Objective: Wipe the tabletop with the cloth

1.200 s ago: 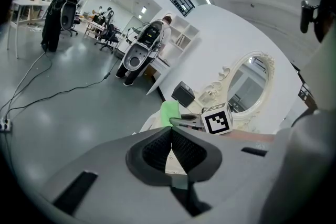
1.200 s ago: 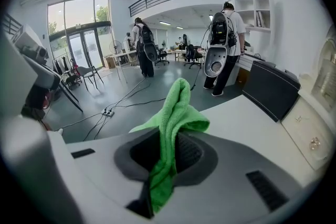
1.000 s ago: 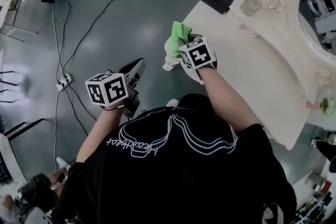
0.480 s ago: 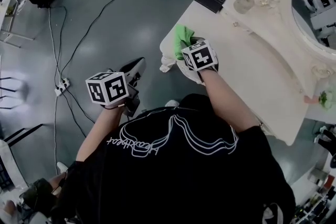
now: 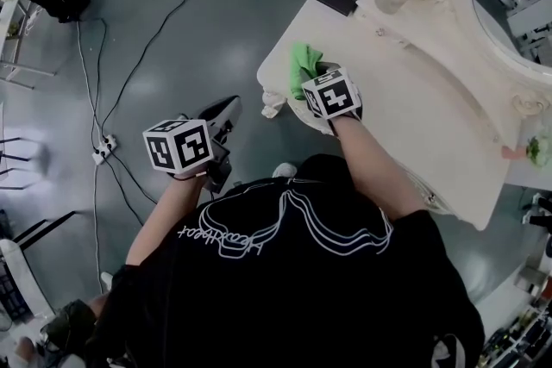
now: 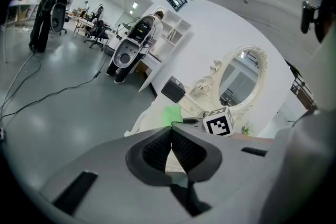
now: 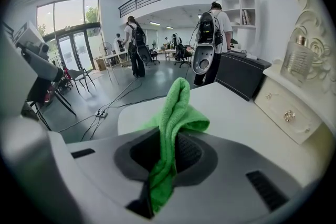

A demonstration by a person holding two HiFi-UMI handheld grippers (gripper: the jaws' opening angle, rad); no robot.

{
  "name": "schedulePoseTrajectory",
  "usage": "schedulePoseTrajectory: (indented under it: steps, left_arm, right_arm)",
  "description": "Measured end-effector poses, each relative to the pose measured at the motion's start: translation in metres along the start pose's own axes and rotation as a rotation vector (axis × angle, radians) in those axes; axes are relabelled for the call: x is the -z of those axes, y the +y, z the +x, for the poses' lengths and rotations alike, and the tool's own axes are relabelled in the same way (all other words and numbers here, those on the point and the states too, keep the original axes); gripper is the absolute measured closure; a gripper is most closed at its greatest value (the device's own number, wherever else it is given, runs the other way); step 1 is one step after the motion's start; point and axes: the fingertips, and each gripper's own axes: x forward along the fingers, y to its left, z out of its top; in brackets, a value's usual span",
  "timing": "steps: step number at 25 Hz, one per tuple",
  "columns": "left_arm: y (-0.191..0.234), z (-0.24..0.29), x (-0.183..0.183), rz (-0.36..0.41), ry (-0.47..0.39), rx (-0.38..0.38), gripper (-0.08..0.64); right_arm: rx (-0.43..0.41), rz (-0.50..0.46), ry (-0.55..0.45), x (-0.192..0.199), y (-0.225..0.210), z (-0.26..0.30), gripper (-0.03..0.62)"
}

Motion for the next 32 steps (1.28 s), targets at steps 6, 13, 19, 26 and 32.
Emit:
schedulePoseTrajectory:
  steps: [6, 13, 19, 26, 32]
  left_arm:
    - [-0.003, 0.003, 0.003, 0.011, 0.016, 0.01, 0.555]
    - [-0.012, 0.014, 0.005, 0.019, 0.04, 0.041, 0.556]
    - [-0.022, 0.027, 0.008, 0.038, 0.068, 0.075, 0.556]
    - [-0.029, 0.038, 0.002, 0.05, 0.082, 0.108, 0.556]
    - [-0.034, 0.054, 0.004, 0.059, 0.113, 0.136, 0.556]
  right_arm:
    - [0.005, 0.014, 0.002, 0.008, -0.004, -0.008, 0.537]
    - [0.027, 0.042, 0.002, 0.018, -0.011, -0.019, 0.537]
    - [0.035, 0.08, -0.002, 0.031, -0.019, -0.028, 0.537]
    - [0.055, 0.121, -0.001, 0.044, -0.028, -0.041, 0.537]
    - [0.066, 0.151, -0.005, 0.053, -0.032, -0.048, 0.537]
